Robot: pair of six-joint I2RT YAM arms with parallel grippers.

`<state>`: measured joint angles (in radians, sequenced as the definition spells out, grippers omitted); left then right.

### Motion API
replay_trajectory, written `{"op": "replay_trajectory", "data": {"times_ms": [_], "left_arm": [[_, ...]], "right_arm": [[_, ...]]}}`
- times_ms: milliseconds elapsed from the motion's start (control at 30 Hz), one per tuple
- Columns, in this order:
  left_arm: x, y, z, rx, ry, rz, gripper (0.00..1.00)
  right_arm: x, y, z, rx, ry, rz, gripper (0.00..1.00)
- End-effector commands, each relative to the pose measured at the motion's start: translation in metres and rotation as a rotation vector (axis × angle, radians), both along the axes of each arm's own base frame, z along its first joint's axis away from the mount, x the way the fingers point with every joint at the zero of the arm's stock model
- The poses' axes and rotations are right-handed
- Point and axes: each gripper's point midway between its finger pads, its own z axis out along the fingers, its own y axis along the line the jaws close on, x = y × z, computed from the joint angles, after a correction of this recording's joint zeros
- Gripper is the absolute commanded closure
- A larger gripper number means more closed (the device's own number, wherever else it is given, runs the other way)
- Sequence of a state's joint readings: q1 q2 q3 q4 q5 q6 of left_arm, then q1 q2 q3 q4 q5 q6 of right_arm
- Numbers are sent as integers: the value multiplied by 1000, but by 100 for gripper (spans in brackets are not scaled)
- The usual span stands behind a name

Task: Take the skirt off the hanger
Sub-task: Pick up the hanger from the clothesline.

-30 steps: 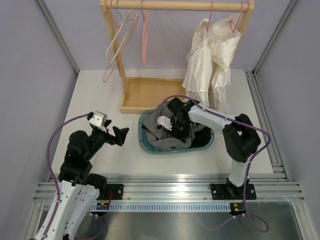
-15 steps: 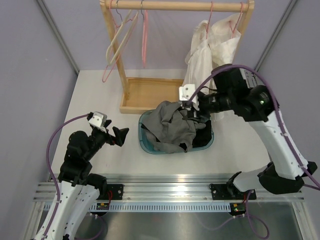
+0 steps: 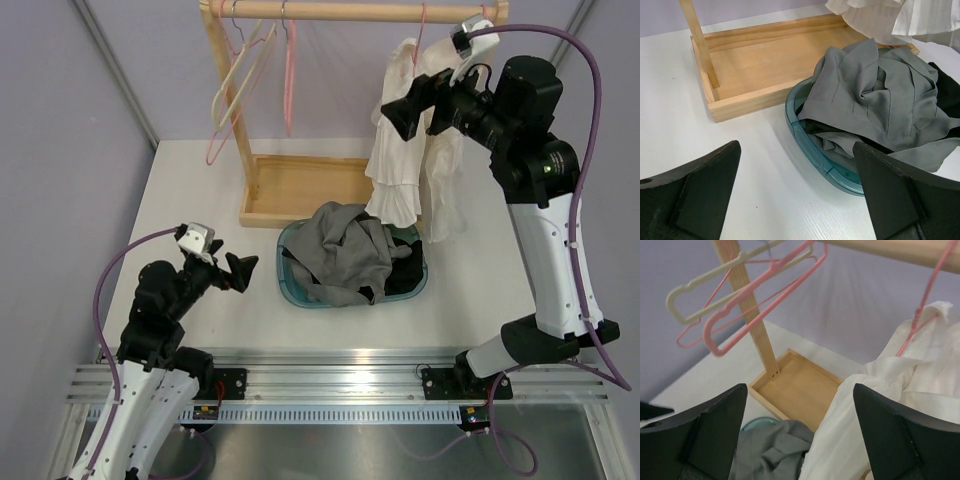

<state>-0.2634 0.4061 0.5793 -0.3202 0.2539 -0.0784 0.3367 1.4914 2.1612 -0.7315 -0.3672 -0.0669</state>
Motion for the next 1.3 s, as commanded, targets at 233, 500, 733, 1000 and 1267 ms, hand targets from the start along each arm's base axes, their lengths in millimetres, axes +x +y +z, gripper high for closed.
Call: {"op": "replay_trajectory", "data": {"times_ms": [233,500,733,1000,1267], "left_arm": [[6,-2,9,4,-40,-6,1],[5,-3,10,2,-43,-15,1],[5,-4,11,0,-48,-21,1],[5,-4,10,1,-48,-22,1],[4,-5,11,-1,-48,-26,1]], "right_arm": [[85,-53,45,440,-6,-510,29],[122,-49,21,382,-9,-554,46],[147,-54,7,341,-40,-620,51],[171,-51,-15,292,-33,-646,59],[164,-50,-9,285,-58,-626,87]]}}
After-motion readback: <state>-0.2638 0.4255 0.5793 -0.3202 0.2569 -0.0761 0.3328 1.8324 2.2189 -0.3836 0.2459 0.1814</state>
